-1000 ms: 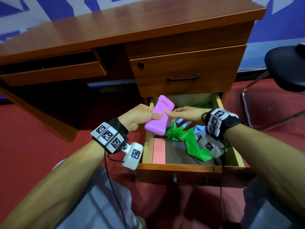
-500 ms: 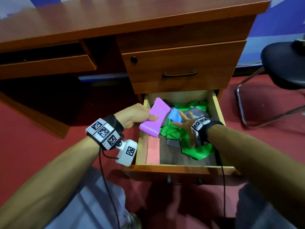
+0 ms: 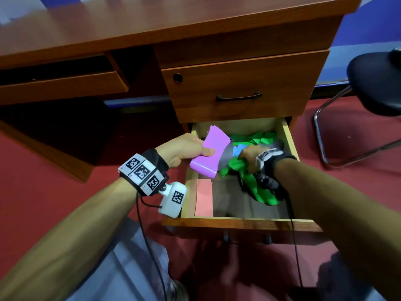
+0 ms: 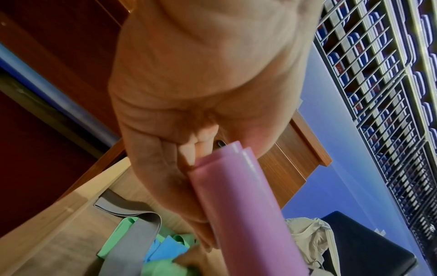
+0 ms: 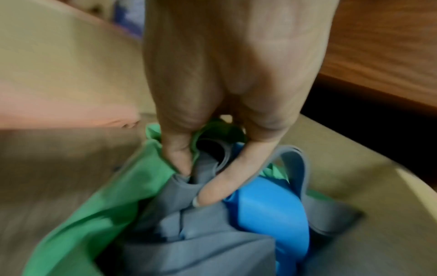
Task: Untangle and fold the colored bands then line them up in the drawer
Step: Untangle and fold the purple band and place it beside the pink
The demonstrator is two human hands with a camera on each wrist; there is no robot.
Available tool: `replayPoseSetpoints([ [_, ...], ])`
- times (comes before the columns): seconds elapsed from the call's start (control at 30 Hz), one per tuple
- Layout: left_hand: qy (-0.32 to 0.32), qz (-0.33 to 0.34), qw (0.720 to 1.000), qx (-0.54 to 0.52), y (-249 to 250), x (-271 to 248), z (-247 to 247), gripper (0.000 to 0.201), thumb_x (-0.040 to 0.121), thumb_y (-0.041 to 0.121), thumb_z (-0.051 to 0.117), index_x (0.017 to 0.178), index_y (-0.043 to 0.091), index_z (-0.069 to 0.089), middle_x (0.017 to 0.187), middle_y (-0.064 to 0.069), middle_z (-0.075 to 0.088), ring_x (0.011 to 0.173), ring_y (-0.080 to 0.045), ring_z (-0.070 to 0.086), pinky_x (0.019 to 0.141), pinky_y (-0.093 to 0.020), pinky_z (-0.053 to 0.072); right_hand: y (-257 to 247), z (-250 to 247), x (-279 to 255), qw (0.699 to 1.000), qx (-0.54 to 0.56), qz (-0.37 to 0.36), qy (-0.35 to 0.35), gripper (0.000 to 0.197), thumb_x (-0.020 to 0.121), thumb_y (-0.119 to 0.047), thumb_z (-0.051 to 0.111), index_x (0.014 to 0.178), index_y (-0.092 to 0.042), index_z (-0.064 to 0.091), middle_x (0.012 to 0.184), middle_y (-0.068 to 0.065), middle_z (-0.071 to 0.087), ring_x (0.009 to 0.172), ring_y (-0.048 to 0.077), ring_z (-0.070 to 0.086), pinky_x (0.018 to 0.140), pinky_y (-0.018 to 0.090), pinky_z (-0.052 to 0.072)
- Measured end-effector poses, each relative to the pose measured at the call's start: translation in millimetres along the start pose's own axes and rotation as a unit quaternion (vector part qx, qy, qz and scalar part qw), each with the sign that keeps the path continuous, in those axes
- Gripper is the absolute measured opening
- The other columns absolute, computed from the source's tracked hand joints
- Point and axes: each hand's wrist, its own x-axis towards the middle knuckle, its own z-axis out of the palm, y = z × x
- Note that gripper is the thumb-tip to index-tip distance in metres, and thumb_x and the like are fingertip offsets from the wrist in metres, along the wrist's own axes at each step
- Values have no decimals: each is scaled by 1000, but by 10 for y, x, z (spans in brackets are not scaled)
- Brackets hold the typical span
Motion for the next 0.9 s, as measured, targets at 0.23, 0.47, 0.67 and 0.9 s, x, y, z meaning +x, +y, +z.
replayPoseSetpoints([
  [0.23, -12, -6, 1000, -3, 39, -39, 17, 15, 93, 19, 74, 100, 6, 73, 85, -4, 72, 70, -12, 68, 52, -17, 52, 299, -116, 62, 982, 184, -17, 32, 94, 86, -36, 73, 156, -13, 13, 161, 30, -2, 139, 47, 37, 103, 42, 42],
  [0.47, -15, -14, 1000, -15, 92, -43, 108, 17, 94, 15, 73, 79, 10, 65, 76, -5, 69, 52, -8, 65, 39, -15, 45, 144, -219, -186, 925, 326, -85, 178, 69, 84, -11, 58, 150, -25, 42, 134, 17, 56, 124, 36, 56, 96, 41, 52],
  [0.67, 1, -16, 999, -31, 108, -33, 149, 13, 93, 15, 73, 98, 4, 68, 79, -5, 69, 64, -13, 64, 38, -15, 45, -52, -301, -708, 671, 735, -61, -76, 47, 105, -44, 32, 102, -4, 55, 82, 15, 67, 56, 25, 59, 52, 27, 43],
  [0.9, -20, -26, 999, -39, 73, -22, 214, 11, 96, 16, 71, 87, 11, 67, 78, -4, 70, 66, -14, 65, 43, -19, 49, 50, -192, -772, 623, 750, -122, -184, 35, 92, -52, 63, 90, -18, 57, 67, -2, 56, 53, 11, 46, 47, 20, 34],
])
